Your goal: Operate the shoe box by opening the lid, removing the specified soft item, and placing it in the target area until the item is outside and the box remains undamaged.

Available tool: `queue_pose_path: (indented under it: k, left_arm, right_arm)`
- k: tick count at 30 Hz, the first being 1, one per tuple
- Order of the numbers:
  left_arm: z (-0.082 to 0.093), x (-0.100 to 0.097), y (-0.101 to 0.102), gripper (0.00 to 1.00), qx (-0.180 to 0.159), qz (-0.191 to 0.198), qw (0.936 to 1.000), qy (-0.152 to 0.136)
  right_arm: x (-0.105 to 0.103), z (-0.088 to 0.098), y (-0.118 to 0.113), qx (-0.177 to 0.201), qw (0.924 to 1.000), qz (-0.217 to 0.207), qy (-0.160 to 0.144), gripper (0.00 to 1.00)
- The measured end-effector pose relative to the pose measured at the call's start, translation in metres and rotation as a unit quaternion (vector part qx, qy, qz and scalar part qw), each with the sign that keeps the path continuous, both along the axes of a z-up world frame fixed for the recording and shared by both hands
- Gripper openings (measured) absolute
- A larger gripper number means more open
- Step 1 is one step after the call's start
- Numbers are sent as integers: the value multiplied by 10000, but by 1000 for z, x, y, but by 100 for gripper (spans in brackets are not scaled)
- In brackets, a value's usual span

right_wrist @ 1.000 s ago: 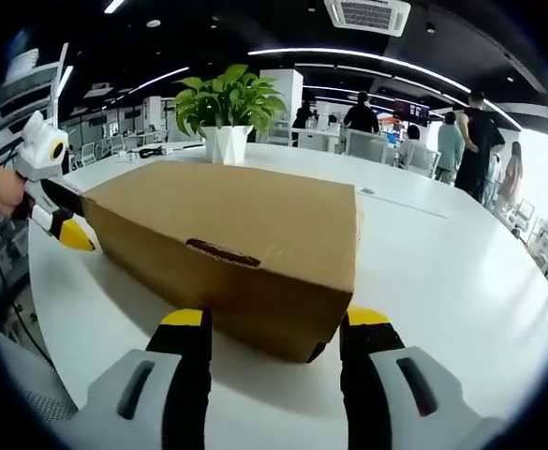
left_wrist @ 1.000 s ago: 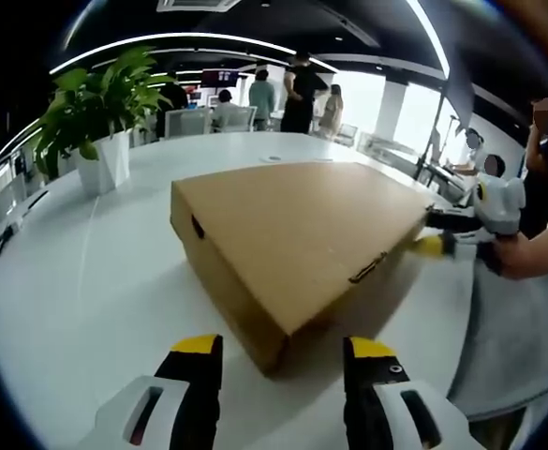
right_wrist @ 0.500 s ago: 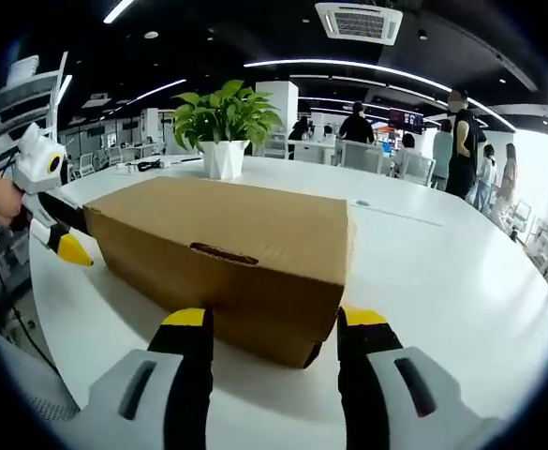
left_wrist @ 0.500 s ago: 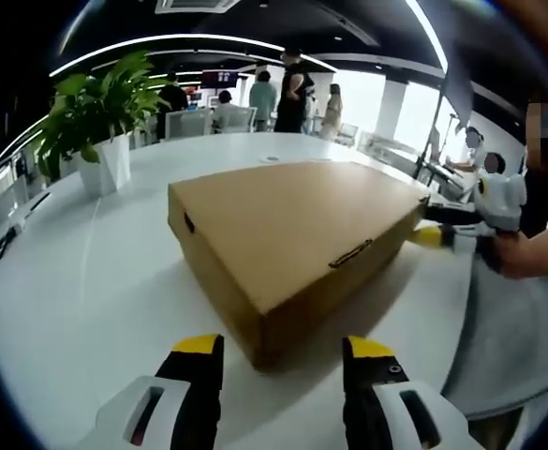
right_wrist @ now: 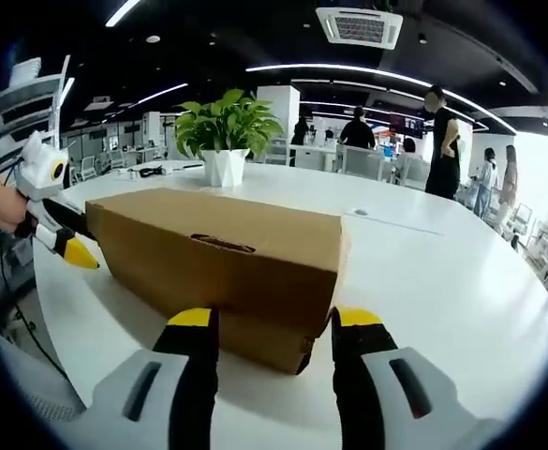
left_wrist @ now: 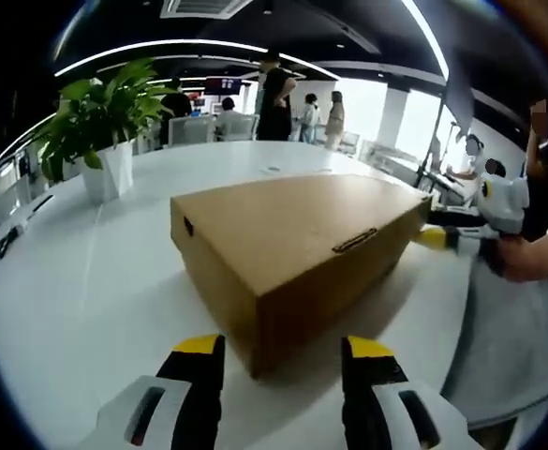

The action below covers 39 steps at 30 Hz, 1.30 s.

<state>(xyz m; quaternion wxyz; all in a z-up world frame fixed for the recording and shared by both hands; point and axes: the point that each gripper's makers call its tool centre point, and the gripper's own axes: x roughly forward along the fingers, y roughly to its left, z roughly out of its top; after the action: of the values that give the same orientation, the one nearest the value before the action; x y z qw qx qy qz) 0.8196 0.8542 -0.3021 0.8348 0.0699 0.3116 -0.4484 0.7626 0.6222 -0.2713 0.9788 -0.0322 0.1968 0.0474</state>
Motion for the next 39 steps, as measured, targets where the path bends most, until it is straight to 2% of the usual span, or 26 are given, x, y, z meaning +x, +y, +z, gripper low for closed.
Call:
queue_pose_path:
  k: [5,17,30,39]
  left_arm:
    - [10,3,-3,50,-189,144,9997,22]
    - [16,3,-4,49,-228,182,9996,-50]
    - [26,5,-6,48,-285,365,9989,-124]
    - [37,8,-5,48,-324,452,9982,-217]
  right_arm:
    - [-1,8,-2,-36,10000,25,-84,44]
    - [2,15,-2,-337,9989,276,-146,42]
    - [8,45,-6,-476,9963,542,-459,38]
    - [19,65,-12,-641,9944,479,-693,33]
